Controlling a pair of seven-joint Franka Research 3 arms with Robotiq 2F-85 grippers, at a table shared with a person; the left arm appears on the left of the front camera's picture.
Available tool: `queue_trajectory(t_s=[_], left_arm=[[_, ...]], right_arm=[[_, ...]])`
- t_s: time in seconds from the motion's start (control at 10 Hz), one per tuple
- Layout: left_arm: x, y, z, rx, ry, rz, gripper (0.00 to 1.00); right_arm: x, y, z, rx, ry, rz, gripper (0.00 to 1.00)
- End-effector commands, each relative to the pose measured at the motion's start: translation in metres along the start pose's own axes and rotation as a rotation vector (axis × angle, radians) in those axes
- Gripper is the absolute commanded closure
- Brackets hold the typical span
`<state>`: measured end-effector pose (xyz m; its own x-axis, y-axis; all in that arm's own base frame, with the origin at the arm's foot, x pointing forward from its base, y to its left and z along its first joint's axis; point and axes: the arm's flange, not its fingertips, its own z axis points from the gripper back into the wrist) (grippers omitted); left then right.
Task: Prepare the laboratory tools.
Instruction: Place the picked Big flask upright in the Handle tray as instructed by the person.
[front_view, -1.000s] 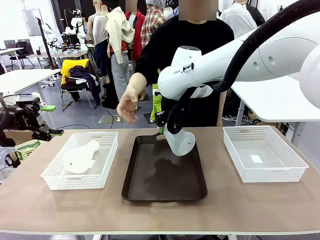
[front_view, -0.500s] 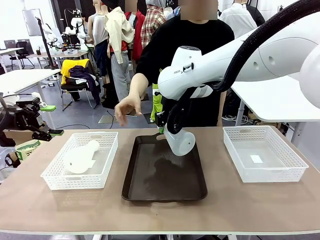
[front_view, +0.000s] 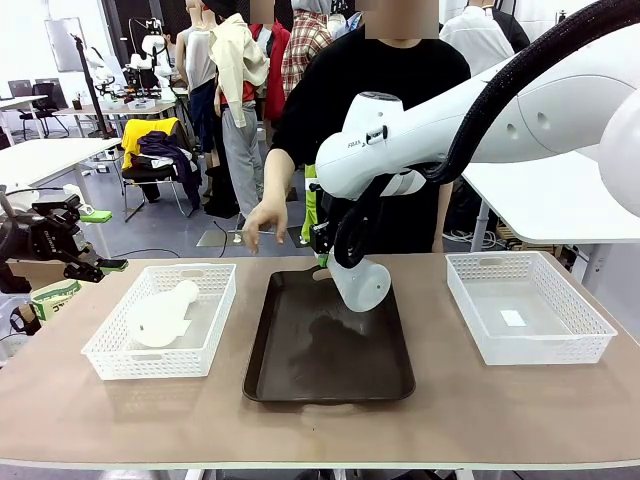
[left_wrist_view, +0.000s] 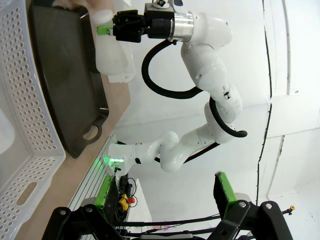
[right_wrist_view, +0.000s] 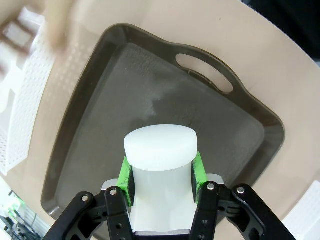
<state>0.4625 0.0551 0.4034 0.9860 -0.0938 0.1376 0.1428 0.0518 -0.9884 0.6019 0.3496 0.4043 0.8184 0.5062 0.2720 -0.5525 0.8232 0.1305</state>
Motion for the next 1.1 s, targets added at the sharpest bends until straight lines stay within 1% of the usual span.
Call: queue_trajectory(t_s=[0.0, 0.1, 0.3, 0.4, 0.5, 0.6, 0.8, 0.9, 1.0], left_arm=[[0.000, -0.002, 0.000, 0.008, -0.006, -0.005, 0.00], [0.000, -0.002, 0.000, 0.008, -0.006, -0.005, 0.00], [0.000, -0.002, 0.000, 0.008, -0.006, -0.005, 0.00], [0.000, -0.002, 0.000, 0.008, -0.006, -0.005, 0.00], [0.000, -0.002, 0.000, 0.008, -0.006, -0.005, 0.00], [0.000, -0.002, 0.000, 0.008, -0.006, -0.005, 0.00], [0.000, -0.002, 0.000, 0.008, -0.006, -0.005, 0.00], [0.000, -0.002, 0.000, 0.008, -0.006, -0.005, 0.00], [0.000, -0.002, 0.000, 0.008, -0.006, -0.005, 0.00]], right_arm=[[0.000, -0.001, 0.002, -0.005, -0.002, 0.005, 1.00], [0.000, 0.000, 0.000, 0.000, 0.000, 0.000, 1.00], [-0.009, -0.010, 0.010, 0.073, -0.032, 0.041, 1.00], [-0.014, -0.012, 0.018, 0.127, -0.075, 0.123, 1.00], [-0.020, -0.016, 0.026, 0.174, -0.139, 0.209, 1.00], [-0.029, -0.022, 0.033, 0.221, -0.223, 0.315, 1.00], [-0.042, -0.030, 0.041, 0.259, -0.373, 0.465, 1.00], [-0.049, -0.036, 0.044, 0.289, -0.476, 0.558, 1.00], [-0.056, -0.042, 0.043, 0.353, -0.603, 0.682, 1.00]])
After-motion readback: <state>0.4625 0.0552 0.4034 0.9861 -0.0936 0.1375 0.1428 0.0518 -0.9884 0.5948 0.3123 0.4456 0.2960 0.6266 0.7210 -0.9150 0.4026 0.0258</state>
